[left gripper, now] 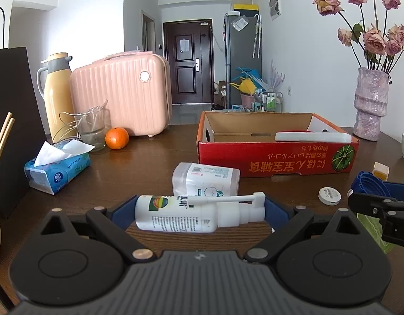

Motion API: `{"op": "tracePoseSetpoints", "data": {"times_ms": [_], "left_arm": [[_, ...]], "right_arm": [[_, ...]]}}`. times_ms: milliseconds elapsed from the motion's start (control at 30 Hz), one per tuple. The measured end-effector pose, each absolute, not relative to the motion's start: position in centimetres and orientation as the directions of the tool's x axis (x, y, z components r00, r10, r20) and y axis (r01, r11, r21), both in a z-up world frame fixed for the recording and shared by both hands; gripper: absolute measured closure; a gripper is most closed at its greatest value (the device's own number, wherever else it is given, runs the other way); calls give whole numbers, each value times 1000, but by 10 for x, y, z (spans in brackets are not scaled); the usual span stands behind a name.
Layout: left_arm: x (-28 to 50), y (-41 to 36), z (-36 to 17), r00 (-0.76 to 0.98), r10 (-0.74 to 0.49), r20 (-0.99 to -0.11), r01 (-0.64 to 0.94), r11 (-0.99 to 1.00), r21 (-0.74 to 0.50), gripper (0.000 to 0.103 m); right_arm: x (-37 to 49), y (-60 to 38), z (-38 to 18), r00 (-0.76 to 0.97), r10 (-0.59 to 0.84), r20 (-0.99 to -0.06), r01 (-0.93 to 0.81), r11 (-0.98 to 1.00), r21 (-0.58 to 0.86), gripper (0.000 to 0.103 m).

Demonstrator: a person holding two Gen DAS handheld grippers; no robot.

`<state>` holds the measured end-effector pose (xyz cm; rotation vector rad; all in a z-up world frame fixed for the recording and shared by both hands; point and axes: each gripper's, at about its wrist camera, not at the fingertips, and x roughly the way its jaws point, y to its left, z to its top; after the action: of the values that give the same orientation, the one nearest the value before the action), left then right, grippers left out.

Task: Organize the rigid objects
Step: 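Carry the spray bottle and blue cap over the red box with both tools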

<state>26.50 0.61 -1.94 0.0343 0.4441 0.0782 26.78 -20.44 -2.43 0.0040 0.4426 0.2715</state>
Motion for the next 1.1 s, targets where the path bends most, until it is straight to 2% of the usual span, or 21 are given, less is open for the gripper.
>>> {"op": "tracePoseSetpoints", "data": {"times_ms": [433, 1100], "left_arm": [[269, -12, 5, 918, 53, -392, -46, 999, 28, 4], [309, -39, 37, 942, 20, -335, -27, 1000, -16, 4]], "right_arm": [[275, -220, -5, 888, 251, -386, -233, 968, 93, 51], [320, -225, 28, 918, 204, -340, -198, 979, 53, 51]]}}
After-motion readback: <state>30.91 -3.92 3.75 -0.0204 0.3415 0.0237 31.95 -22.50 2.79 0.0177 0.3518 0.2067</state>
